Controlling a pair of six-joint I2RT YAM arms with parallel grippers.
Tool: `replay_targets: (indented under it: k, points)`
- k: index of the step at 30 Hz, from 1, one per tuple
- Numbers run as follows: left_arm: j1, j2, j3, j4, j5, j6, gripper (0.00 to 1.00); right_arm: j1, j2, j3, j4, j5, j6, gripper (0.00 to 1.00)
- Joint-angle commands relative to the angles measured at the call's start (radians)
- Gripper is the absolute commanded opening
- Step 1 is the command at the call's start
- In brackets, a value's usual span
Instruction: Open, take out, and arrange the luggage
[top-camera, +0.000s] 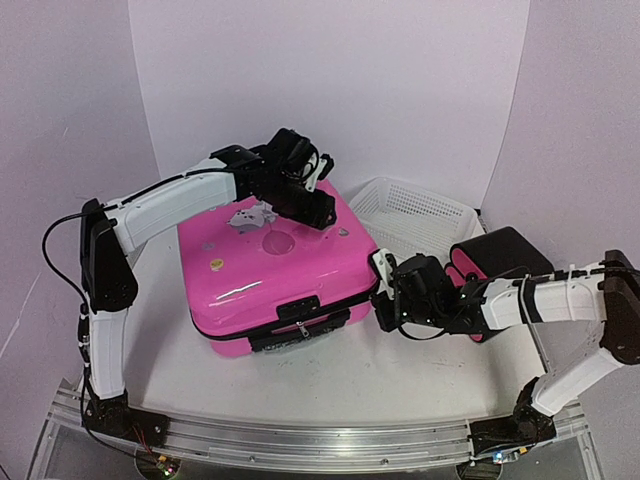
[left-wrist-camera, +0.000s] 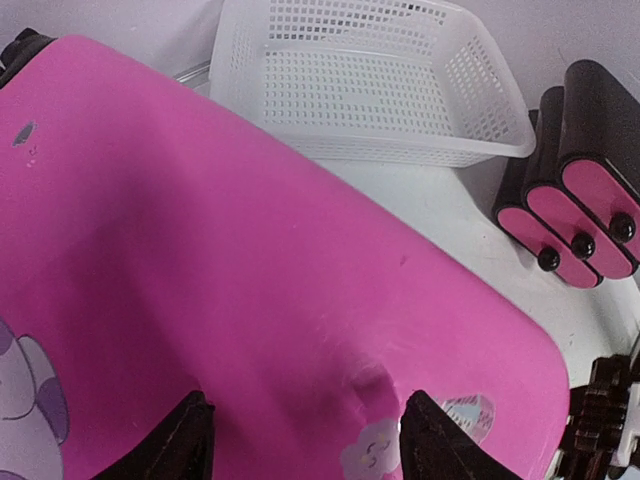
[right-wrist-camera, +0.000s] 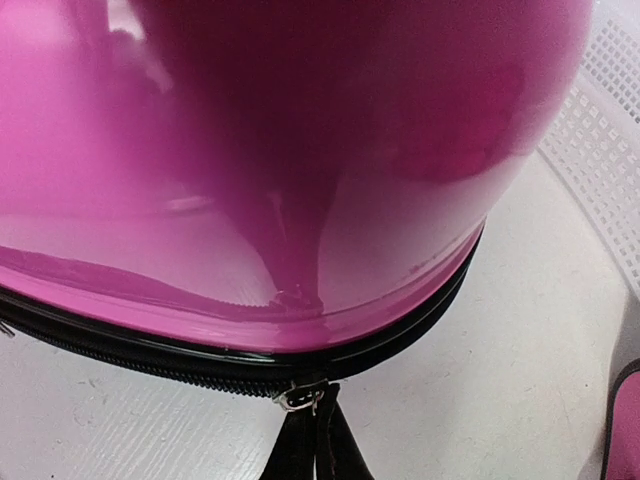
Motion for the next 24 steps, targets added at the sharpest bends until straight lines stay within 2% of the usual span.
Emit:
replay_targets:
  k: [1, 3, 6, 8, 12, 15, 18, 21, 24]
  points:
    - [-0.030, -0.041, -0.049, -0.196, 0.033, -0.068, 0.76, -0.012, -0.038, 0.030, -0.082, -0.094, -0.038, 0.00]
    - [-0.064, -0.104, -0.088, -0.190, 0.037, -0.109, 0.85, -0.012, -0.060, 0.020, -0.083, -0.099, -0.013, 0.00]
    - [-0.127, -0.216, -0.214, -0.146, 0.018, -0.179, 0.88, -0.012, -0.058, 0.043, -0.089, -0.136, -0.008, 0.00]
    - [-0.184, -0.280, -0.318, -0.126, -0.050, -0.233, 0.89, -0.012, -0.030, 0.073, -0.100, -0.176, -0.008, 0.00]
    - [-0.268, -0.446, -0.525, -0.088, -0.160, -0.378, 0.89, -0.012, 0.025, 0.118, -0.103, -0.203, 0.004, 0.00]
    - [-0.281, -0.584, -0.694, -0.070, -0.232, -0.549, 0.84, -0.012, 0.035, 0.119, -0.077, -0.206, 0.026, 0.00]
    - [-0.298, -0.712, -0.839, -0.051, -0.326, -0.738, 0.86, -0.012, 0.050, 0.124, -0.063, -0.196, 0.041, 0.00]
    - [-0.317, -0.719, -0.886, -0.037, -0.353, -0.843, 0.87, -0.011, 0.051, 0.122, -0.057, -0.196, 0.052, 0.00]
    - [-0.381, -0.649, -0.826, -0.029, -0.394, -0.851, 0.89, -0.011, 0.052, 0.122, -0.057, -0.206, 0.057, 0.00]
